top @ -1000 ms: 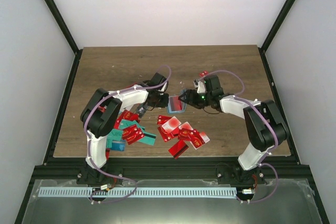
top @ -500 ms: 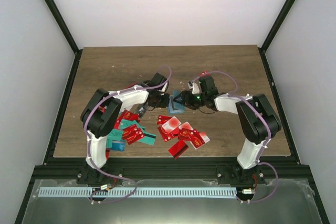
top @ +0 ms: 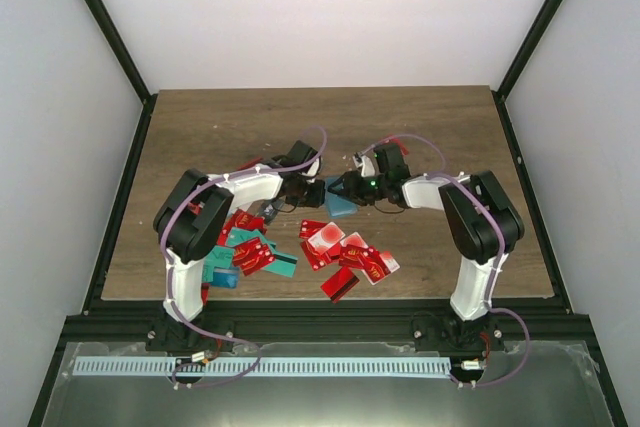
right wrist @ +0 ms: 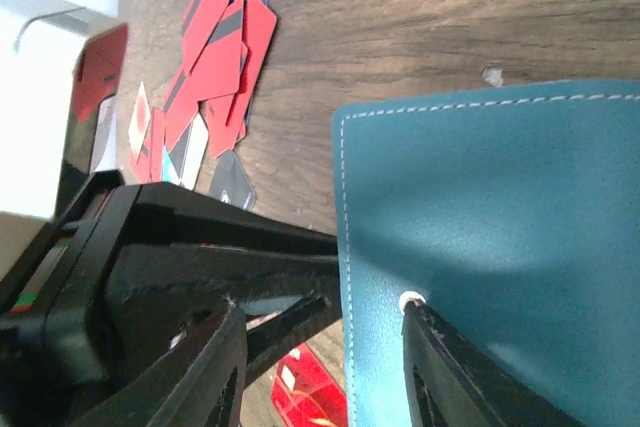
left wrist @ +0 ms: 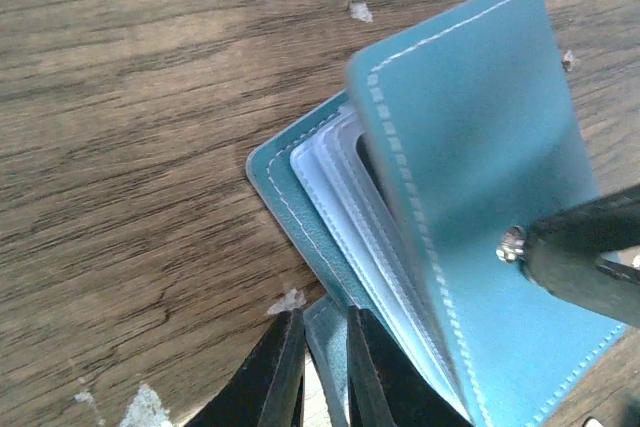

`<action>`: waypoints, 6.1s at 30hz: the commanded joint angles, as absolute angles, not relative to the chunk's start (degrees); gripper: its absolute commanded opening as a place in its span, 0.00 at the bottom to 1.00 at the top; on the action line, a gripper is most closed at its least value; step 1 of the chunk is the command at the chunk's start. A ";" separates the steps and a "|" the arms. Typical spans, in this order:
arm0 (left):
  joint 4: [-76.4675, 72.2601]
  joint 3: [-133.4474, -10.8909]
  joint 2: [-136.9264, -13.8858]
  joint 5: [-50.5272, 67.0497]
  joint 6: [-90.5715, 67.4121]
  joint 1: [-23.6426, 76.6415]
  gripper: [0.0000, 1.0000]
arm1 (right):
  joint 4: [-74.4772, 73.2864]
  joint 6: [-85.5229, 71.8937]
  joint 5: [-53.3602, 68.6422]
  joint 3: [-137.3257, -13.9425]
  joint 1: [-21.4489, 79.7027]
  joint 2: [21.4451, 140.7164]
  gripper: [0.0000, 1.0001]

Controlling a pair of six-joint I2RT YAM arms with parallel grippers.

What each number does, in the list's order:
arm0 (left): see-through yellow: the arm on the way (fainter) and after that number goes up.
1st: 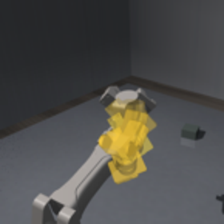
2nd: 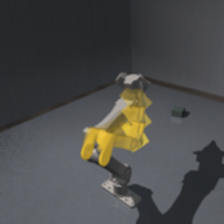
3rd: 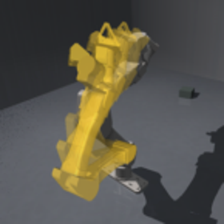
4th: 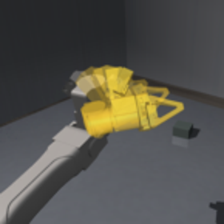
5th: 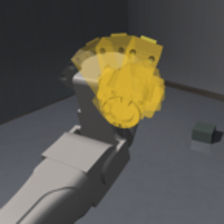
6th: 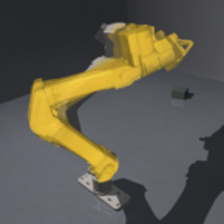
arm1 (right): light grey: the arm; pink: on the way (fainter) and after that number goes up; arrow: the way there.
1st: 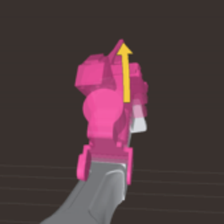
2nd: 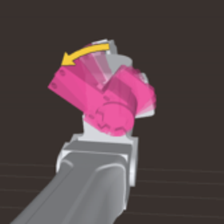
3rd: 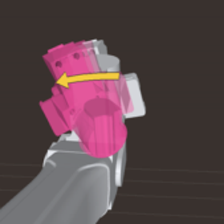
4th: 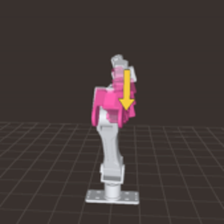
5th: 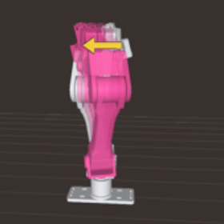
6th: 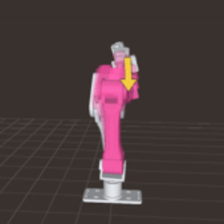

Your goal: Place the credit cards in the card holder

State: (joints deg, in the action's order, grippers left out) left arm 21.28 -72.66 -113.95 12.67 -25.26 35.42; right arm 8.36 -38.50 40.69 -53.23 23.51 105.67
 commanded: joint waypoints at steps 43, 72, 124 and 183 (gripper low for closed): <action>25.49 -85.69 -122.53 10.11 -12.05 35.33 0.21 | 3.44 -30.64 32.72 -56.01 18.93 104.12 0.23; 27.71 -86.06 -111.79 7.68 -16.28 35.21 0.48 | 6.46 -31.00 37.47 -53.57 20.70 113.47 0.03; 11.53 -80.80 -124.76 29.44 -17.09 28.65 0.12 | -3.20 -26.91 34.01 -60.43 28.29 101.91 0.12; 10.81 -80.77 -123.76 35.28 -18.90 28.65 0.09 | -6.79 -28.00 15.42 -68.69 34.78 106.77 0.07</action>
